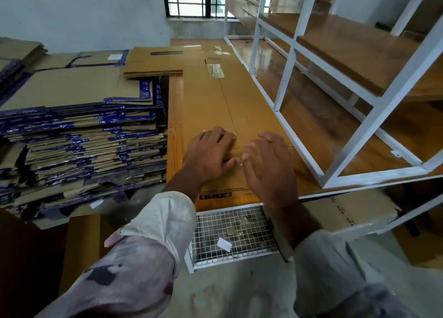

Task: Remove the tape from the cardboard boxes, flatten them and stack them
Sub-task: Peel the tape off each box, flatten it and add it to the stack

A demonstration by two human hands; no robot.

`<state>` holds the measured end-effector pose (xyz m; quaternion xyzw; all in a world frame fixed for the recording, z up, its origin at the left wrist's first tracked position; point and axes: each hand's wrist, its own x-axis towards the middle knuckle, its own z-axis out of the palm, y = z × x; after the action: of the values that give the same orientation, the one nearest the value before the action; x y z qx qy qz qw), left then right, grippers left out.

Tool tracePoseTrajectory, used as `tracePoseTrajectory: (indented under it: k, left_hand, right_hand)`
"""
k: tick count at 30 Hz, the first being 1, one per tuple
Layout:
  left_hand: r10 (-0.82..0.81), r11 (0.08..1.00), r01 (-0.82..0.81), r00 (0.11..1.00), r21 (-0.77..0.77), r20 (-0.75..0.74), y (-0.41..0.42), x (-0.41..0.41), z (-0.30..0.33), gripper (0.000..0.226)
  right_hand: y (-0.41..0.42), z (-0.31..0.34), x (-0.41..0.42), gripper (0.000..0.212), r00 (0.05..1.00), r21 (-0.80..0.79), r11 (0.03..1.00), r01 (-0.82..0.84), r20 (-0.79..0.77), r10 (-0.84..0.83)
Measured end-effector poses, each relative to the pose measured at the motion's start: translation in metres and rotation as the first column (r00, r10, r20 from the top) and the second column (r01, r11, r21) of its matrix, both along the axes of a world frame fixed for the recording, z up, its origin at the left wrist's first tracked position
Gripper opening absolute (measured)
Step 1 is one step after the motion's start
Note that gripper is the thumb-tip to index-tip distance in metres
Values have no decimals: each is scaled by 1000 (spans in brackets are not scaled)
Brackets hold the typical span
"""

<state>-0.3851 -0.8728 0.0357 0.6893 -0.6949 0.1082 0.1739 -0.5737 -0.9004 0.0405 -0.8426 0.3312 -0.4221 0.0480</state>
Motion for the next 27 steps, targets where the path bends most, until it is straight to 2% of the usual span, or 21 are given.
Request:
tracePoseTrajectory:
  k: [3, 5, 11, 15, 18, 20, 22, 24, 25, 27]
  left_hand:
    - [-5, 1000, 4, 993, 13, 120, 1, -3, -1, 58]
    - [-9, 998, -3, 978, 58, 209, 1, -3, -1, 60]
    - [-83, 975, 30, 969, 221, 235, 4, 3, 2, 79]
    - [-152, 943, 120, 985, 310, 81, 4, 13, 16, 90]
    - [-127, 914, 175, 980, 367, -151, -1, 18, 26, 94]
    - [-83, 893, 208, 947, 398, -309, -4, 23, 36, 95]
    - [-38, 890, 241, 885, 387, -464, -8, 31, 47, 81]
    - [24, 909, 243, 781, 340, -624, -14, 38, 57, 48]
    - [54, 930, 210, 733, 301, -678, -19, 41, 61, 36]
    - [151, 968, 36, 704, 247, -693, -33, 48, 70, 27]
  right_hand:
    - [-55, -10, 6, 51, 966, 134, 985, 109, -248, -73]
    - [-73, -20, 3, 69, 920, 172, 976, 135, -386, -60]
    - [-67, -22, -4, 67, 892, 209, 964, 164, -449, -54]
    - [-63, -16, -3, 77, 891, 245, 954, 175, -451, -48]
    - [-62, 1, -3, 61, 885, 292, 943, 161, -466, -7]
    - [-69, 20, -2, 53, 883, 313, 942, 123, -468, 41]
    - [-82, 36, 0, 49, 871, 407, 909, 88, -474, 128]
    - [-101, 46, 2, 50, 909, 520, 851, 75, -387, 157]
    - [-111, 50, 4, 50, 929, 553, 829, 88, -346, 132]
    - [-133, 56, 7, 50, 933, 519, 842, 148, -356, 55]
